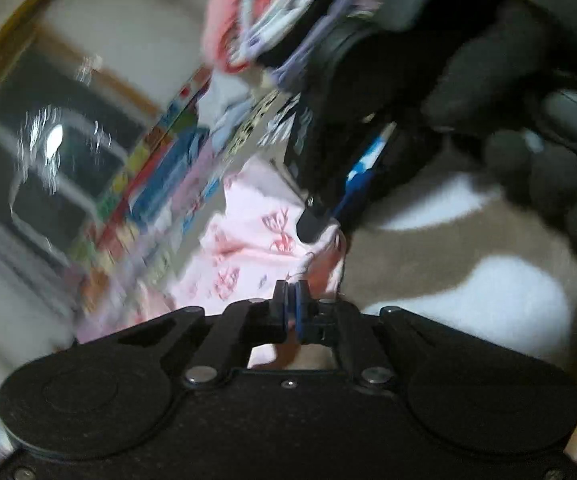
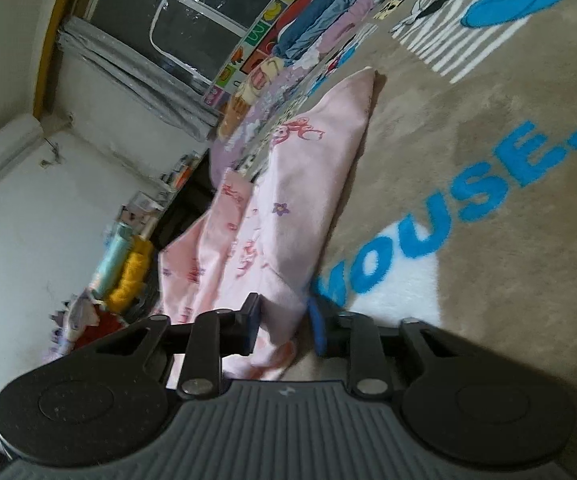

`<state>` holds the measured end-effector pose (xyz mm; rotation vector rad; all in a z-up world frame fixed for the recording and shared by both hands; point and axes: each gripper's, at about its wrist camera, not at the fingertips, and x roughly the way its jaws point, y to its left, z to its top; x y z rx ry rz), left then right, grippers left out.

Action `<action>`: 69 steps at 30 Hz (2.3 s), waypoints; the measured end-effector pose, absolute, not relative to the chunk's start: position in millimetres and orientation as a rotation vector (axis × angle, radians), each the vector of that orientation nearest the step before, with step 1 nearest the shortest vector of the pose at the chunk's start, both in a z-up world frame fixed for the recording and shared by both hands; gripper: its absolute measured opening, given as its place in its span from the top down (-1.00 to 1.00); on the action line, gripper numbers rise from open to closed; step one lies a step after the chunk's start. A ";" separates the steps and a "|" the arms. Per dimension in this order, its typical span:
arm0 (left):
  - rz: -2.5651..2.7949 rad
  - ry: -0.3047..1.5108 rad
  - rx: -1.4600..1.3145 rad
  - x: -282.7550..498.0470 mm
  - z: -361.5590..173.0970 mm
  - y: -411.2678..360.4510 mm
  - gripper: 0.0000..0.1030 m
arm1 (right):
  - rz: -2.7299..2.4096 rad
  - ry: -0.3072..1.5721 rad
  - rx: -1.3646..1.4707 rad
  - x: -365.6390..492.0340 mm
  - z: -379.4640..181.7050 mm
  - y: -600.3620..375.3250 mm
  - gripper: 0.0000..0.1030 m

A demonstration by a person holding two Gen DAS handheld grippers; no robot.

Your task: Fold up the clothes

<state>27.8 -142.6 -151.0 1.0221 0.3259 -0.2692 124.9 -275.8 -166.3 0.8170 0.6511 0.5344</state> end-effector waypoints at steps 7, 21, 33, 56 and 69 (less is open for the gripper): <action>-0.343 0.432 0.971 31.8 -148.8 -131.2 0.98 | 0.507 0.642 0.746 120.1 -164.9 -269.8 0.70; -0.396 0.543 0.442 63.7 -112.5 -123.1 0.65 | 0.523 0.612 0.849 114.2 -167.3 -280.7 0.51; -0.355 0.483 0.629 65.6 -126.6 -138.6 0.80 | 0.541 0.606 0.979 119.6 -177.9 -290.6 0.50; -0.347 0.423 0.796 34.0 -128.7 -119.8 0.58 | 0.517 0.609 0.554 107.7 -148.4 -268.3 0.55; -0.388 0.539 0.500 50.2 -107.5 -87.5 0.35 | 0.467 0.588 0.460 99.8 -136.2 -268.9 0.40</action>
